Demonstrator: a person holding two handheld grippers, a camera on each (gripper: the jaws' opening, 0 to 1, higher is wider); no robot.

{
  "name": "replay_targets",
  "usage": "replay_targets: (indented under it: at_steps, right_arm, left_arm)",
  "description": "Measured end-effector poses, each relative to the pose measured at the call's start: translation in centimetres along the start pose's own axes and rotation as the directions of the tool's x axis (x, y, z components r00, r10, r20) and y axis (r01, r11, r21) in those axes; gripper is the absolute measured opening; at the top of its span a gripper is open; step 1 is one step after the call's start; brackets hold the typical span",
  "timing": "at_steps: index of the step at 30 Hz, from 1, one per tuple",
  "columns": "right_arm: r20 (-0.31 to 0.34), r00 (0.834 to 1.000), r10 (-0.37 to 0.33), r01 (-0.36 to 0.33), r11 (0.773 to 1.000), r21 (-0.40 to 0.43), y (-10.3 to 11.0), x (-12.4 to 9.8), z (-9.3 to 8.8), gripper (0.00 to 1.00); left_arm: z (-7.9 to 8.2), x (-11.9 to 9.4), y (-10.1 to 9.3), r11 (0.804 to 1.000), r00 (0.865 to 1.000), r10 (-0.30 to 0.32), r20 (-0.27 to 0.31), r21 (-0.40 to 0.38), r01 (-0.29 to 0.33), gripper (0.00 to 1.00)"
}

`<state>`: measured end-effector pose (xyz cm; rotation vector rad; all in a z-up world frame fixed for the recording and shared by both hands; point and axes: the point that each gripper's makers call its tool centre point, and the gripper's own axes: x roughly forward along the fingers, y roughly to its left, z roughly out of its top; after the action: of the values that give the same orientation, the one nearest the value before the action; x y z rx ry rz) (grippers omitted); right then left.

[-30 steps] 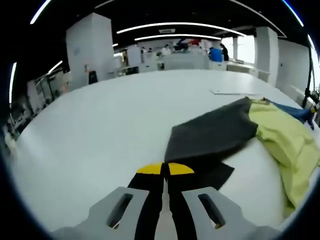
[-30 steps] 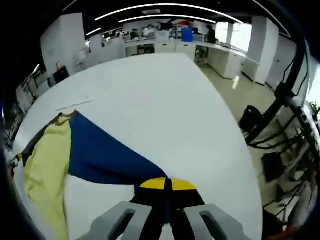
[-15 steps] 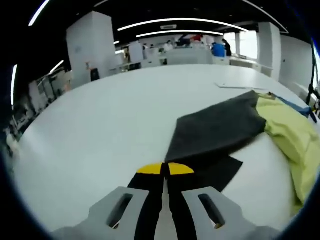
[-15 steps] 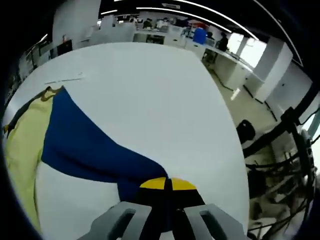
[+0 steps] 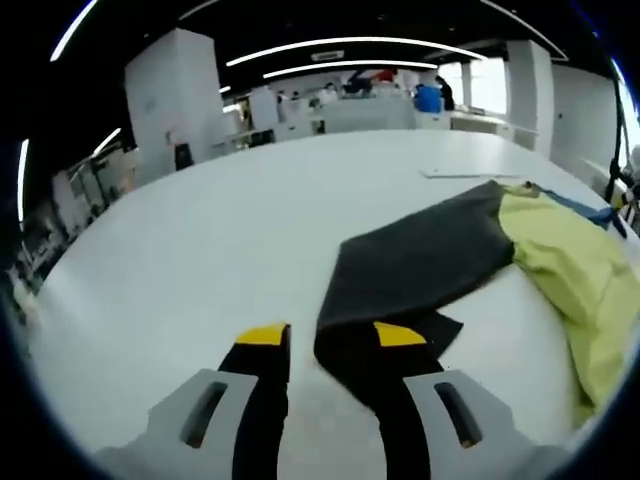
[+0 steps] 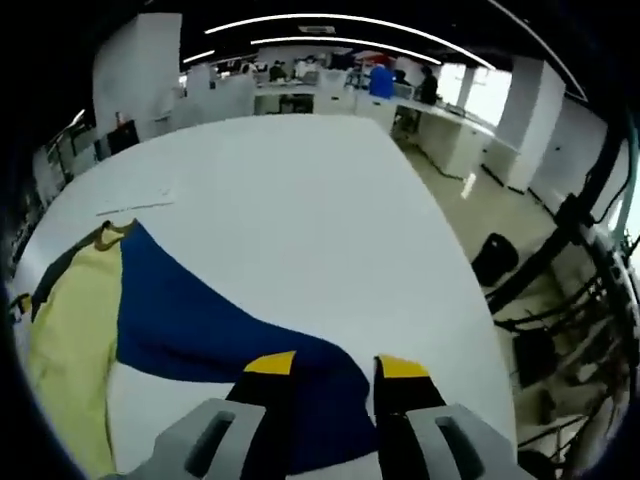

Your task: Fold the garment on the visible template until the final outline fits inside the template.

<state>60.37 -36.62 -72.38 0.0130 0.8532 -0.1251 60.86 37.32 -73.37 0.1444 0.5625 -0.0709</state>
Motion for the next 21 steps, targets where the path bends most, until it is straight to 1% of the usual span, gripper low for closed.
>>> replay_targets:
  at_steps: [2,4,6,9,13,16,19,21]
  right_arm:
    - [0.007,1.000,0.015,-0.015,1.000,0.018,0.3,-0.5,0.0,0.32]
    - [0.010,1.000,0.029,-0.029,0.999,0.035,0.7,-1.1,-0.1,0.35]
    - [0.011,0.999,0.038,-0.039,0.998,0.040,0.9,-1.7,-0.3,0.38]
    - [0.011,0.998,0.054,-0.055,0.997,0.051,1.5,-2.6,-0.8,0.43]
    - [0.009,0.997,0.071,-0.071,0.996,0.055,2.0,-3.4,-1.5,0.47]
    - [0.008,0.996,0.085,-0.085,0.994,0.065,2.3,-3.9,-1.9,0.50]
    - [0.005,0.995,0.101,-0.101,0.992,0.069,2.8,-4.3,-2.3,0.50]
    - [0.005,0.995,0.103,-0.103,0.992,0.070,3.0,-4.6,-2.6,0.51]
  left_arm:
    - [0.3,-0.4,-0.2,1.000,1.000,-0.008,0.009,-0.003,0.008,0.40]
    - [0.7,-0.9,-0.4,1.000,1.000,-0.005,0.026,0.023,0.004,0.50]
    - [1.0,-1.4,-0.5,0.999,0.999,-0.012,0.037,0.034,0.010,0.56]
    - [1.6,-2.1,-1.2,0.999,0.997,-0.043,0.059,0.026,0.041,0.61]
    - [2.0,-3.2,-2.3,0.996,0.994,-0.083,0.076,0.046,0.080,0.68]
    - [2.8,-4.1,-3.6,0.990,0.984,-0.135,0.116,0.050,0.130,0.74]
    - [2.9,-4.7,-4.5,0.985,0.978,-0.170,0.119,0.059,0.164,0.81]
    - [3.1,-5.2,-5.3,0.979,0.972,-0.202,0.123,0.067,0.195,0.84]
